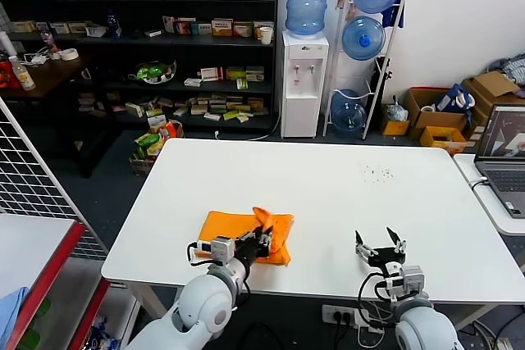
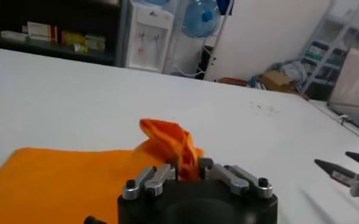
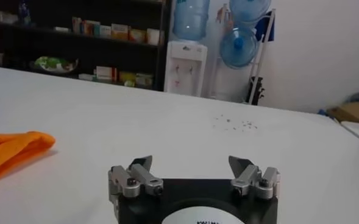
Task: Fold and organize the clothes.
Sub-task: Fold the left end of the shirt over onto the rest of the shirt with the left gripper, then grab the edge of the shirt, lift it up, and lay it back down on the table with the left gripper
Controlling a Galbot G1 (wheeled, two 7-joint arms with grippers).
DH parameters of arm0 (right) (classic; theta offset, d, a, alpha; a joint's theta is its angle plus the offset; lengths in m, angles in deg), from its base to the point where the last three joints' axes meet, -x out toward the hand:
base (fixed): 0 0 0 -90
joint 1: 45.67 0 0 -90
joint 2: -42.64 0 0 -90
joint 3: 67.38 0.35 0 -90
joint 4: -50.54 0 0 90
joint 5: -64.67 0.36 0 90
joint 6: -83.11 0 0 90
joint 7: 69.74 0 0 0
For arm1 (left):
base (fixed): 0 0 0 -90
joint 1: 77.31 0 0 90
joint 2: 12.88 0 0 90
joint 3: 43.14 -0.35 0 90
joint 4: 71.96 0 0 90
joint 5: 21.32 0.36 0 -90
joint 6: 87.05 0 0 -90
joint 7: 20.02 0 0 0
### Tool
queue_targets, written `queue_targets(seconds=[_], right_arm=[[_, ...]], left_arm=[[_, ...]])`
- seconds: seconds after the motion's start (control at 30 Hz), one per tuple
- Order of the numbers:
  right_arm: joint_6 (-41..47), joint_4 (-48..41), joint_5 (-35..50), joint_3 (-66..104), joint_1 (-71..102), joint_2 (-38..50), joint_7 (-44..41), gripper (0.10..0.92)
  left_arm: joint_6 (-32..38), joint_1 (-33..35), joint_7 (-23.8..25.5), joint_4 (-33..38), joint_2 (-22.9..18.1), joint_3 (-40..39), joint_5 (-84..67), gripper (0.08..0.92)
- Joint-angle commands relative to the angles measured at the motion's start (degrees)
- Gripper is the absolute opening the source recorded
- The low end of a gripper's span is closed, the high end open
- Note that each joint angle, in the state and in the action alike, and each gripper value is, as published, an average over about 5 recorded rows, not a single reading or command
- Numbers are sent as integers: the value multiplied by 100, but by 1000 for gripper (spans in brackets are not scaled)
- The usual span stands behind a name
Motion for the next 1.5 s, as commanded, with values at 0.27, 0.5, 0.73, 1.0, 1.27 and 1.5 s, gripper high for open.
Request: queue_targets(seconds=[0.27, 0.5, 0.73, 1.0, 1.27, 1.5], right_arm=[[14, -58, -39, -96, -71, 19, -65, 823], [-6, -142, -12, -162, -175, 52, -157, 823], [-7, -207, -17, -202, -187, 76, -203, 823], [-5, -210, 6, -181, -154, 127, -236, 823], [-9, -238, 30, -166, -144, 149, -251, 823], [-10, -253, 38, -167, -161, 144, -254, 823]], left_arm=[[482, 115, 139, 70, 181, 404, 134, 581], [8, 218, 643, 66, 1361, 880, -3, 778], [-548, 62, 1448, -349, 1972, 1390, -342, 822], [-908, -46, 1969, -1098, 1927, 1646, -623, 823], [-983, -213, 2155, -1514, 1577, 1550, -723, 823], [-977, -391, 2197, -1783, 1342, 1426, -672, 823]])
